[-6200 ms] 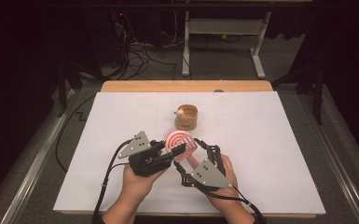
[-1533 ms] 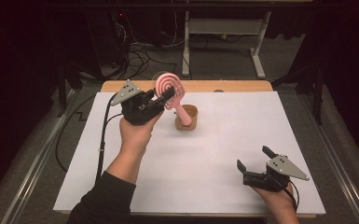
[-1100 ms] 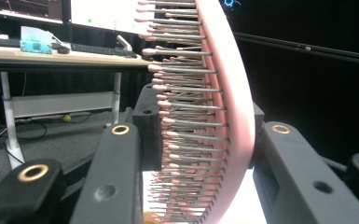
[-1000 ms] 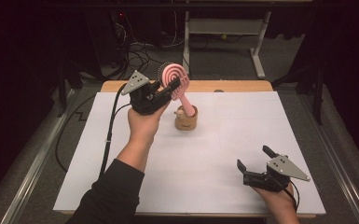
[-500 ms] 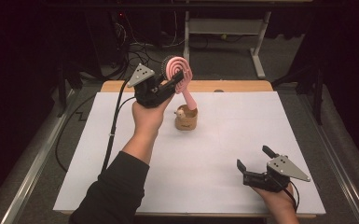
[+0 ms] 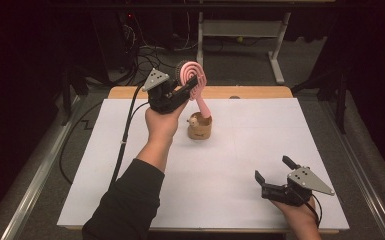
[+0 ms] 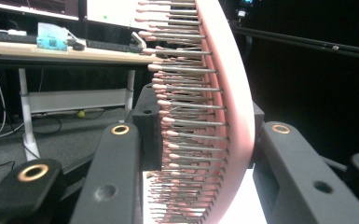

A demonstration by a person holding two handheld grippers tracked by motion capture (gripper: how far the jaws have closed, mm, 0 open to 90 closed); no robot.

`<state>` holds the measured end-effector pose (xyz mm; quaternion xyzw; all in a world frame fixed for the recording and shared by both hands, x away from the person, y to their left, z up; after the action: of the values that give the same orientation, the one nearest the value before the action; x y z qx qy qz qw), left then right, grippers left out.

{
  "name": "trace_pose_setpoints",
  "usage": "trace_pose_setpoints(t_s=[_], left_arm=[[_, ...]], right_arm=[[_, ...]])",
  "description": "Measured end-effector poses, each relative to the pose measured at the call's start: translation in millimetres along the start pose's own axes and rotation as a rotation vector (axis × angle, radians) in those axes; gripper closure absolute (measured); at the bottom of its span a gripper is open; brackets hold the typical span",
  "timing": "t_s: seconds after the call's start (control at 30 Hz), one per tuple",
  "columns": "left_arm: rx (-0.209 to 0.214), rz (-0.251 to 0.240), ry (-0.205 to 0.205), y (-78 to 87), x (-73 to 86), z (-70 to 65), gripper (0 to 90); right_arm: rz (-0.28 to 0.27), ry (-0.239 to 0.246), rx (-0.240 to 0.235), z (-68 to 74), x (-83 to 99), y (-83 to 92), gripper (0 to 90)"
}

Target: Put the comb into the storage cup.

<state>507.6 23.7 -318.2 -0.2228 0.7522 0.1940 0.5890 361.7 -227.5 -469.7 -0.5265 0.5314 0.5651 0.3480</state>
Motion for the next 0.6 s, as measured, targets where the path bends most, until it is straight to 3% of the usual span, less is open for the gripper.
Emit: trace_pose_setpoints(t_s=[0.27, 0.6], left_arm=[[-0.02, 0.036, -0.008, -3.9, 9.7, 5.7, 62.9], [-0.032, 0.041, 0.035, -5.2, 21.8, 16.2, 62.9]], right_arm=[[0.006, 0.001, -0.003, 1.6, 1.0, -0.5, 0.1], [0.005, -0.001, -0.004, 1.6, 1.2, -0.1, 0.1]])
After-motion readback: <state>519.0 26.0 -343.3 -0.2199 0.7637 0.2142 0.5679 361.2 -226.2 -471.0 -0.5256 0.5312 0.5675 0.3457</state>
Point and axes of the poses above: each handheld gripper's, and its own axes: y roughly backward along the jaws, x roughly out of its underside, z roughly to its left, the point moved 10 cm from there along -y, roughly forward along the jaws, and after that the axes turned 14 degrees about x, right-handed, at the moved point
